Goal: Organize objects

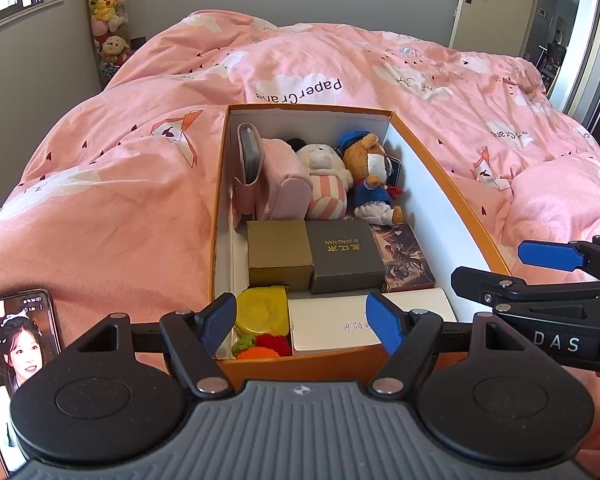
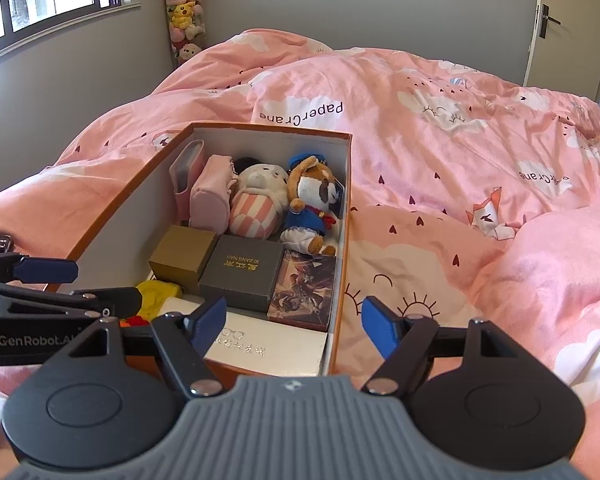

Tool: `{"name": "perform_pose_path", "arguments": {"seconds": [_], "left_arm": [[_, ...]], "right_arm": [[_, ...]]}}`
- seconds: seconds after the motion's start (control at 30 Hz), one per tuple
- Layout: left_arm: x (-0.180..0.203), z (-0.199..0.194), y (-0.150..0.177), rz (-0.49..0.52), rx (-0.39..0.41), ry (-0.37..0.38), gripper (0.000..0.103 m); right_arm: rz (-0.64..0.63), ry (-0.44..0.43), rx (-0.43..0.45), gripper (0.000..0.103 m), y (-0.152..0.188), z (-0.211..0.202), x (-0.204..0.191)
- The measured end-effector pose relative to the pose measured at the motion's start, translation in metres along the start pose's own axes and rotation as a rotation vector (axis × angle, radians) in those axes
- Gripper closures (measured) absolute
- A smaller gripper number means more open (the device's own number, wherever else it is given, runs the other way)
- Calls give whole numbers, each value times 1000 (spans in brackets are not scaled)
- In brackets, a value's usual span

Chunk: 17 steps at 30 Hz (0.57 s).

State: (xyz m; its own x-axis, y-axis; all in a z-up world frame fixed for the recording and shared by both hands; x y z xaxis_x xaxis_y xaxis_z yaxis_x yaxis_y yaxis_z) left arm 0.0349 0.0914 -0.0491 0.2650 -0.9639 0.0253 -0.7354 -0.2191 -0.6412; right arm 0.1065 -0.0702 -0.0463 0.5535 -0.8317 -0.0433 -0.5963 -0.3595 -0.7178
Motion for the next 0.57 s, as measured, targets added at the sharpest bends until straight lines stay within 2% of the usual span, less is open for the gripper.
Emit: {"name": "perform_pose_path", "arguments": {"seconds": [0.57], "left_arm": [[-1, 0, -1, 10, 7, -8, 16]], "right_arm": [[8, -6, -9, 27, 2, 1, 2]]}}
Point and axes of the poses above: each gripper's, at about its wrist camera, not at the fingertips, and z roughly the way its jaws point, x to its right, y to its underside, the point moved 6 cm from there along z, roughly the way its jaws point, and after that the axes turned 1 degree about z, right-handed, at the moved point
